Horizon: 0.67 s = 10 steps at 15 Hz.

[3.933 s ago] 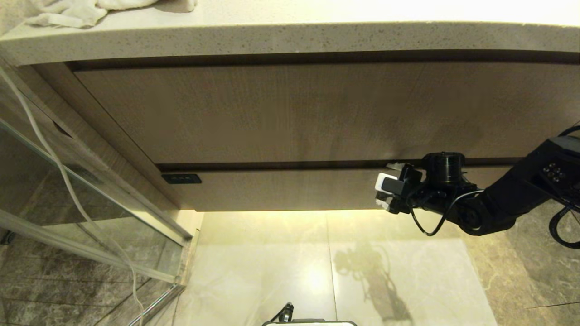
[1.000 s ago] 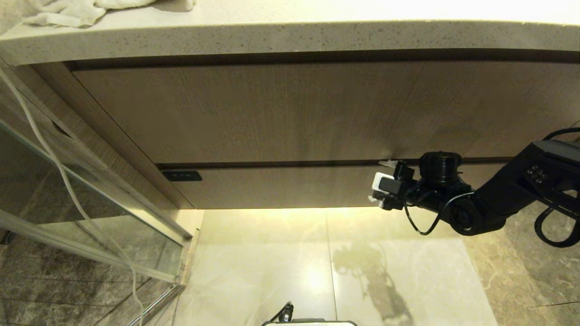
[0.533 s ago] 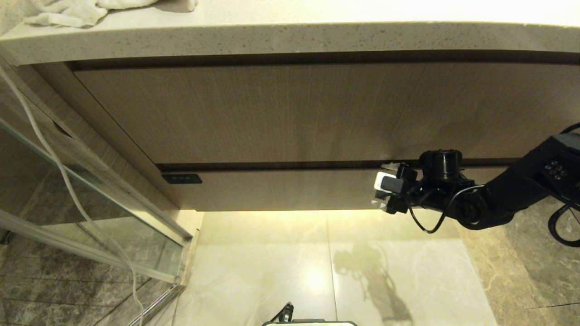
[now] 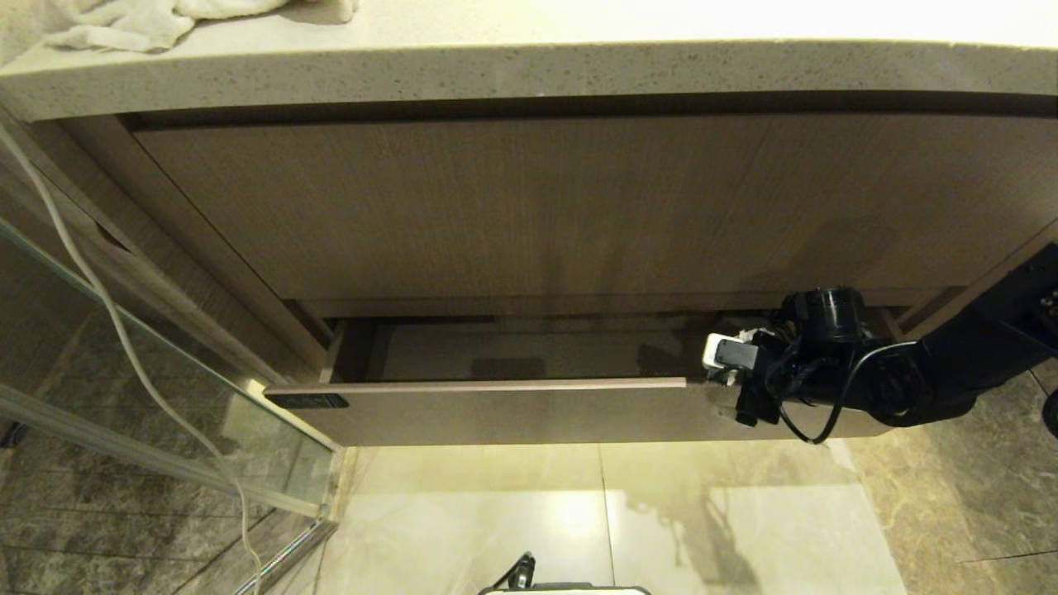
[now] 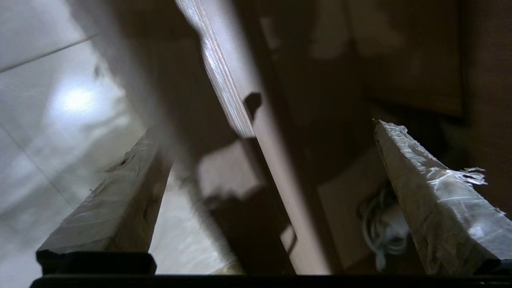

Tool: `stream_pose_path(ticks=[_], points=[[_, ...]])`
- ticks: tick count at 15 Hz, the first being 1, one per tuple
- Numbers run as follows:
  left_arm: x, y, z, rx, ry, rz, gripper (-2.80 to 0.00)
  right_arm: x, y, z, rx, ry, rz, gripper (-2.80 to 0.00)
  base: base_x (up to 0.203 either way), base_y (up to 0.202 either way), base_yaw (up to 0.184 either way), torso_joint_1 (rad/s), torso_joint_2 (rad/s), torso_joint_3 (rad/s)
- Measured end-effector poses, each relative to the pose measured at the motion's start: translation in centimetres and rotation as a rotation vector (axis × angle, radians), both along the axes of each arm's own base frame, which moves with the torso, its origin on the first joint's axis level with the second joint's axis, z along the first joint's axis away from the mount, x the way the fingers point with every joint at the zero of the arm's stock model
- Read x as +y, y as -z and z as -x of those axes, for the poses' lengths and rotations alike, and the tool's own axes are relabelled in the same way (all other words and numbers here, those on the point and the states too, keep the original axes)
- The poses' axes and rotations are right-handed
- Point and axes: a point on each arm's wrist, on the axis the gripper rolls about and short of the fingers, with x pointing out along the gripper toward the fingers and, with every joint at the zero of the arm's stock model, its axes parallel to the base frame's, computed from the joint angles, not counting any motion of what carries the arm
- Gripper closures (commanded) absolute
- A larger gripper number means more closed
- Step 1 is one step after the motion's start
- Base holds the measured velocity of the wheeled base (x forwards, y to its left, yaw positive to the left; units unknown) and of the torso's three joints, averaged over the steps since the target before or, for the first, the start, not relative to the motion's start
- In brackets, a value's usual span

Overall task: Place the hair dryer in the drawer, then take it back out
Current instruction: Pull open the drawer

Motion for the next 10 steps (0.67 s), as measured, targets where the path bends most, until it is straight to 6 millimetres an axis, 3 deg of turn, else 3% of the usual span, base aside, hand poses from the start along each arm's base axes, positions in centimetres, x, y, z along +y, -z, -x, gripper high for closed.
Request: stream_pose_path(ticks=[2, 5, 10], points=[[0.0, 0.0, 0.0, 0.0, 0.0, 0.0, 0.0, -0.1, -0.2, 1.0, 0.034, -0.007, 0.005, -2.8, 0.0, 0.0, 0.0, 0.0, 0.0, 0.0], [0.0, 0.0, 0.0, 0.0, 0.0, 0.0, 0.0, -0.4, -2.0, 3.3, 0.029, -0.005, 0.015, -2.8, 0.0, 0.0, 0.0, 0.0, 0.0, 0.0], [0.0, 0.0, 0.0, 0.0, 0.0, 0.0, 0.0, -1.9, -6.5, 12.9, 0.219, 0.023, 0.095, -2.8, 0.0, 0.0, 0.0, 0.0, 0.0, 0.0]])
